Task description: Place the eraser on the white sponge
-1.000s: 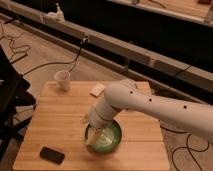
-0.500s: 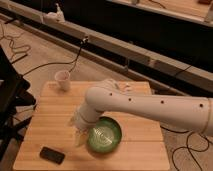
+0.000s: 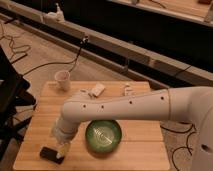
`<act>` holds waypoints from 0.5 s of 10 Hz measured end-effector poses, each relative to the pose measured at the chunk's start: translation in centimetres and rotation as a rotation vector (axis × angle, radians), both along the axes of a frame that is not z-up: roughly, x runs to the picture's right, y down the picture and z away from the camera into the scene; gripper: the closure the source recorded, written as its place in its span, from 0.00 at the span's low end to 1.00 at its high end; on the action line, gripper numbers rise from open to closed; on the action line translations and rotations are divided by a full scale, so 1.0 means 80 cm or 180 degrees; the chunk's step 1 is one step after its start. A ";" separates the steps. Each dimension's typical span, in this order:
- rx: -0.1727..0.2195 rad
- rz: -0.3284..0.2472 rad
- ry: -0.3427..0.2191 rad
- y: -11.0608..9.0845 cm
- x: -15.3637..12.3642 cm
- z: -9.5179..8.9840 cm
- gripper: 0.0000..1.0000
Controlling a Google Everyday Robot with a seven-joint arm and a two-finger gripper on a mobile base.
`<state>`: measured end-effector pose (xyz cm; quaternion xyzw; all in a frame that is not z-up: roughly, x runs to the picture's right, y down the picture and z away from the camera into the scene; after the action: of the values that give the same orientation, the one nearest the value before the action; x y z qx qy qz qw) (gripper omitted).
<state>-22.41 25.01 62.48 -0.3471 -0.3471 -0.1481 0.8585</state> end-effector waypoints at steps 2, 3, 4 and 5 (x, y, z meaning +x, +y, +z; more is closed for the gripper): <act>-0.0128 -0.0106 -0.0096 0.038 -0.031 0.004 0.37; -0.0201 -0.0160 -0.0155 0.053 -0.044 0.000 0.37; -0.0226 -0.0178 -0.0174 0.057 -0.047 -0.001 0.37; -0.0226 -0.0174 -0.0169 0.057 -0.047 -0.001 0.37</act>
<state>-26.13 29.54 62.40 -0.3826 -0.3652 -0.1683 0.8318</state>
